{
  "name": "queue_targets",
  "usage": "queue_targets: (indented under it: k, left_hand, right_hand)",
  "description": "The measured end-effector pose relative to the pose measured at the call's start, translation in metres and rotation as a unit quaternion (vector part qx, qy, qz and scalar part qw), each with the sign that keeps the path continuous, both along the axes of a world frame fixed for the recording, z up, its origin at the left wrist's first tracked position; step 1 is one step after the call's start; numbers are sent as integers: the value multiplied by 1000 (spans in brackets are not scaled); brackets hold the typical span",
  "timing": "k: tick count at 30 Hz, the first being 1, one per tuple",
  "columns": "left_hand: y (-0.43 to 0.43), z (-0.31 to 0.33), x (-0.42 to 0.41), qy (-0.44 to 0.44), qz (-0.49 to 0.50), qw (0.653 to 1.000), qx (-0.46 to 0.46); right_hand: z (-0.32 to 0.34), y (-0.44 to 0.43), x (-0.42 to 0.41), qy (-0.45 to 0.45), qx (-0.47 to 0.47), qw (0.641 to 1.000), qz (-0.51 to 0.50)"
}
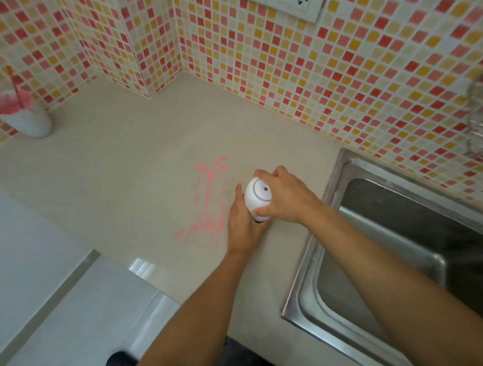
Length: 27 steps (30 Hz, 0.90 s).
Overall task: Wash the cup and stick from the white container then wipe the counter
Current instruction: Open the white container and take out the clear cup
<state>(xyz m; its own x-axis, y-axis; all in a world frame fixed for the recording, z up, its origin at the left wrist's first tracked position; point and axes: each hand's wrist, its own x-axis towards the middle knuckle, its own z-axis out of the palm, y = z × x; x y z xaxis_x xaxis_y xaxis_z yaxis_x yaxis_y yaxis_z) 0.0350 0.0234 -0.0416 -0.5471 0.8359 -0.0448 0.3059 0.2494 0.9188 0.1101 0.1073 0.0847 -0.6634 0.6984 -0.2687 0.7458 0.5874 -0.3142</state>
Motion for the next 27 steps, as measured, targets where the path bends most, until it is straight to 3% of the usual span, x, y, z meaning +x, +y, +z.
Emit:
queue_targets:
  k: [10,14,20,27]
  left_hand:
    - [-3,1,2,13,-7,1000,-2]
    - [0,-3,7,6,-16,1000,3]
    - [7,-1,6,-20,-5,1000,4]
    - [11,3,2,22,-20,999,-29]
  right_hand:
    - [8,4,0,-50,46,994,80]
    - [2,2,-2,-75,72,993,57]
    - [-8,4,-5,-66,57,996,5]
    - [-3,20,-1,-58,33,995,69]
